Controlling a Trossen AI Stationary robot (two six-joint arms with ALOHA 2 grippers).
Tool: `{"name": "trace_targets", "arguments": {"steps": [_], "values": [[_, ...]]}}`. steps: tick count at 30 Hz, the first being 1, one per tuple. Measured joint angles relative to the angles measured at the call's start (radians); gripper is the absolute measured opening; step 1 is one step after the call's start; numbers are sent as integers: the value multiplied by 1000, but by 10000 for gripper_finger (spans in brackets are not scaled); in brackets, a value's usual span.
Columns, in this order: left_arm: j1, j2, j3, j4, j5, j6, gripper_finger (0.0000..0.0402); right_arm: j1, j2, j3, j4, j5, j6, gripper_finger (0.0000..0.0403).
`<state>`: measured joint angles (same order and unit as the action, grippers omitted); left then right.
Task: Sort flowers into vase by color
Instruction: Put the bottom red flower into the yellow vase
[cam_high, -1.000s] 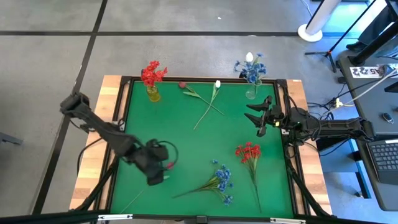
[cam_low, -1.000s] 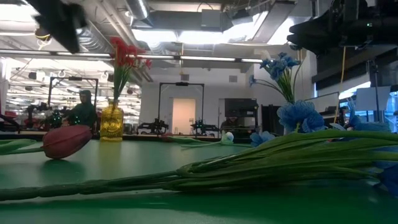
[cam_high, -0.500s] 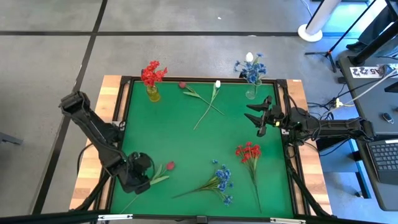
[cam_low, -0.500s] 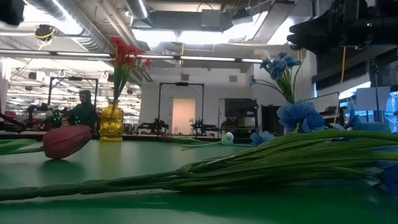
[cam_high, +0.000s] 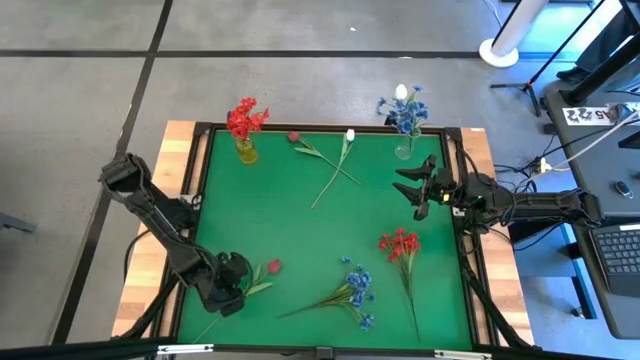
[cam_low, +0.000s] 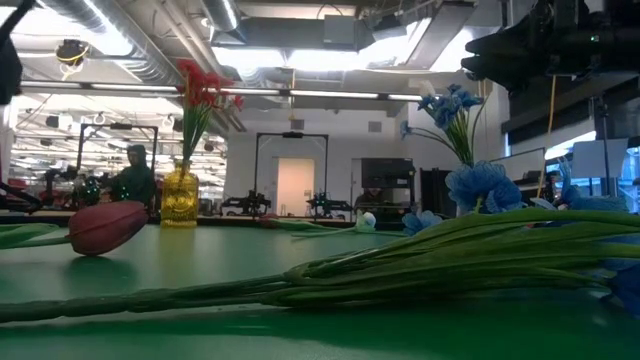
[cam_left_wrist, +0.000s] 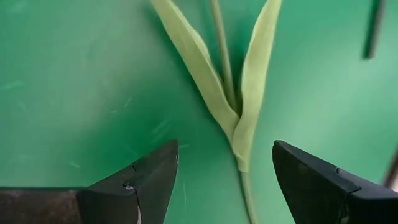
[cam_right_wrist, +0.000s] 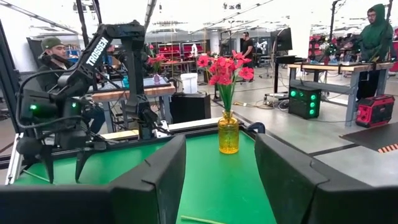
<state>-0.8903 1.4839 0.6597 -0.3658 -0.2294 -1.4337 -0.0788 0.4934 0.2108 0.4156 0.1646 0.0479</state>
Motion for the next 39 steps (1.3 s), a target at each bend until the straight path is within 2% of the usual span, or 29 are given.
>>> {"name": "trace_targets", "arguments": {"steps": [5,11,17,22,27,35,37,39], "values": [[26,77,60,-37,34,73,255,0,0,0,0,0,0,189],[45,140,156,-176,48,108,255,0,0,0,-11,3,0,189],[51,199,181,-220,49,105,244,0,0,0,-32,9,0,189],[70,196,182,-246,66,104,223,0,0,0,-31,9,0,189],[75,198,201,-311,67,109,170,0,0,0,-31,9,0,189],[92,205,253,-416,77,118,33,0,0,0,-31,10,0,189],[98,209,303,-472,40,162,12,0,0,0,-31,10,0,189],[109,206,374,-532,-33,221,10,0,0,0,-27,10,0,189]]}}
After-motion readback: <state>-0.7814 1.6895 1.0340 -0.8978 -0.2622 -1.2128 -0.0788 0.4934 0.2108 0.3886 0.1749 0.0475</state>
